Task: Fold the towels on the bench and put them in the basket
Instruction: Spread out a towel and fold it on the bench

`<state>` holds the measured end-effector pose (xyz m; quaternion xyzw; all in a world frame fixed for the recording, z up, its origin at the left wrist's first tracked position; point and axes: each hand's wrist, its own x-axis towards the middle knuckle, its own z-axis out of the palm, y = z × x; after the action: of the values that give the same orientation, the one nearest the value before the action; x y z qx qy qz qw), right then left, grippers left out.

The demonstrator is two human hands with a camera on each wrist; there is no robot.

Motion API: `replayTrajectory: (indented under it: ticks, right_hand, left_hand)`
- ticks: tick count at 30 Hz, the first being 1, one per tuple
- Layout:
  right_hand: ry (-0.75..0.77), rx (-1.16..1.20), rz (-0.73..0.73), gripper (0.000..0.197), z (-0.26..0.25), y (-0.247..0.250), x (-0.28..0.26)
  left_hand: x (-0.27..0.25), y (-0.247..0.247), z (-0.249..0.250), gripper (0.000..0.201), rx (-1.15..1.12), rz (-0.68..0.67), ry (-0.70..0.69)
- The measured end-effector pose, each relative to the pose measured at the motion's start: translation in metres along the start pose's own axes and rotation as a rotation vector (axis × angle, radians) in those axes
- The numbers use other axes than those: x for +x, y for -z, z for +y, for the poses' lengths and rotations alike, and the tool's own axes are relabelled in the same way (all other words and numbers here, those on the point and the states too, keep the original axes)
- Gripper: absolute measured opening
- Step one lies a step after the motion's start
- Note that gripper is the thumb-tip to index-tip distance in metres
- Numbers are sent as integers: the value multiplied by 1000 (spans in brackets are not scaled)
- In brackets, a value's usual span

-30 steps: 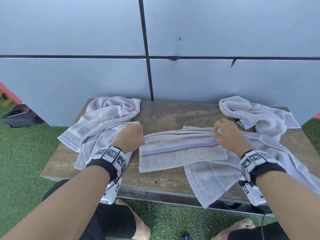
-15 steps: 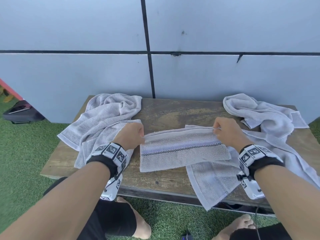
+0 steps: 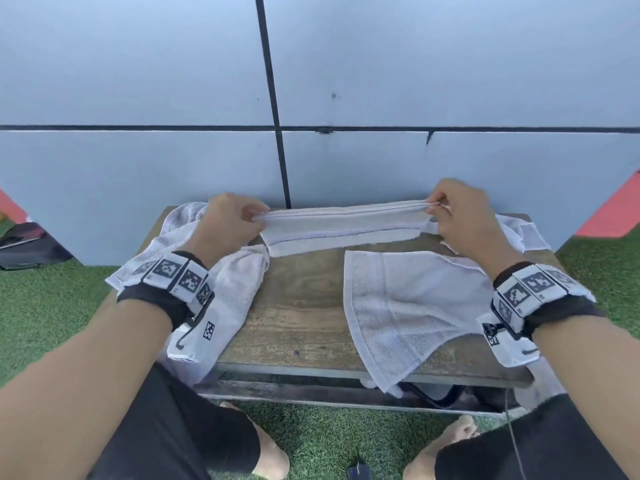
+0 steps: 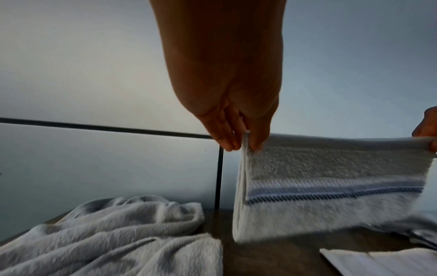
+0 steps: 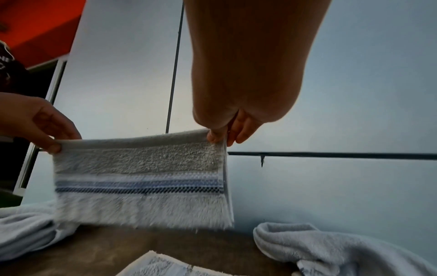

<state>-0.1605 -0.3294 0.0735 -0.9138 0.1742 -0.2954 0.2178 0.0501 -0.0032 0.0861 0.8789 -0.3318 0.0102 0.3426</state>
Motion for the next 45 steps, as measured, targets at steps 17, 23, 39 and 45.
replayTrajectory:
  ticks: [17, 23, 39, 45]
  right_hand:
    - [-495, -203, -450, 24, 29, -33, -147]
    - [-573, -182, -470, 38, 19, -40, -150]
    - [-625, -35, -469, 33, 4, -14, -126]
    - [-725, -1, -577, 25, 4, -18, -133]
  left_hand:
    - [-132, -89, -45, 21, 141, -381, 279]
    - [-132, -97, -35, 42, 174, -345, 338]
    - [-124, -75, -22, 35, 36, -177, 393]
    - [-134, -78, -22, 25, -32, -251, 448]
